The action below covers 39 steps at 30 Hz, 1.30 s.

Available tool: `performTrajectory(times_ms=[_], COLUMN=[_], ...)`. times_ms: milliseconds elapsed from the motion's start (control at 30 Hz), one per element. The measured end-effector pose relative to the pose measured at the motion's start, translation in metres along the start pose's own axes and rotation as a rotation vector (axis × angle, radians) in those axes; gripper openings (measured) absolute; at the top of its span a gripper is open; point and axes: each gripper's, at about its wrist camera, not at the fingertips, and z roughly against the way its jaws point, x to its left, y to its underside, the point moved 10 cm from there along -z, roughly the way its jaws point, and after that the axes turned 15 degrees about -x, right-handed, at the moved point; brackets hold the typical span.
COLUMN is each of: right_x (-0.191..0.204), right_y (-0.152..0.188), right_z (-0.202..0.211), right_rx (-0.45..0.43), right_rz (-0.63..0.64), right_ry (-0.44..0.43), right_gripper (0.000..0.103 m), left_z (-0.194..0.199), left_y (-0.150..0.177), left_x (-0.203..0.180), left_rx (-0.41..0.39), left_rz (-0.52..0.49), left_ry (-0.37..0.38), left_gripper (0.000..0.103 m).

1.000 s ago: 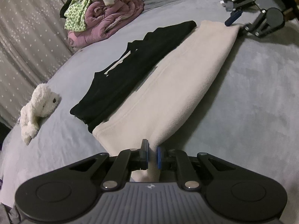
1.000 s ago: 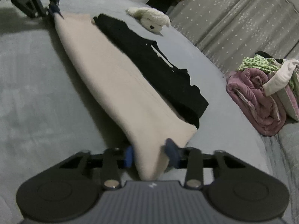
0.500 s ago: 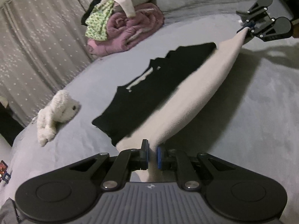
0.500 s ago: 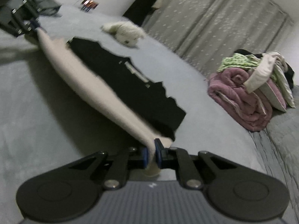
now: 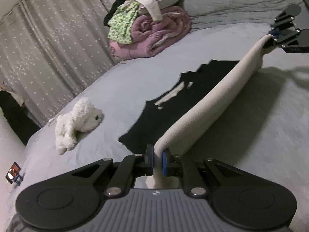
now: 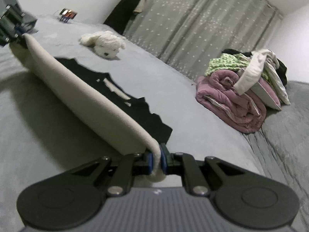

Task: Fold clothes
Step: 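Lift the cream shirt side with both grippers and fold it over the black shirt, then lay the folded side down and open both grippers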

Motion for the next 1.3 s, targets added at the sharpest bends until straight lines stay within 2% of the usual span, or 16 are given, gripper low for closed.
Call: performTrajectory(times_ms=[167, 433, 767, 1000, 1100, 1200, 1300], right_x=[-0.012, -0.034, -0.041, -0.040, -0.038, -0.041, -0.047], right_y=[-0.012, -0.026, -0.014, 0.014, 0.021, 0.027, 0.033], right_z=[-0.019, -0.079, -0.160, -0.191, -0.197, -0.201, -0.202], right_rx=[0.017, 0.055, 0.109, 0.171, 0.184, 0.202, 0.214], right_rz=[-0.046, -0.061, -0.086, -0.191, -0.224, -0.294, -0.383], right_ry=[0.023, 0.000, -0.025, -0.037, -0.027, -0.007, 0.004], right_gripper=[0.009, 0.009, 0.009, 0.011, 0.011, 0.015, 0.020], left_z=[-0.021, -0.077, -0.145, -0.175, -0.182, -0.181, -0.176], left_y=[-0.009, -0.022, -0.012, 0.015, 0.028, 0.032, 0.034], left_x=[0.017, 0.048, 0.064, 0.079, 0.086, 0.098, 0.103], left_rx=[0.010, 0.038, 0.080, 0.112, 0.122, 0.097, 0.089], left_rz=[0.013, 0.060, 0.072, 0.296, 0.408, 0.541, 0.610], left_ry=[-0.022, -0.044, -0.012, 0.023, 0.033, 0.030, 0.031], left_gripper=[0.011, 0.011, 0.013, 0.018, 0.030, 0.035, 0.039])
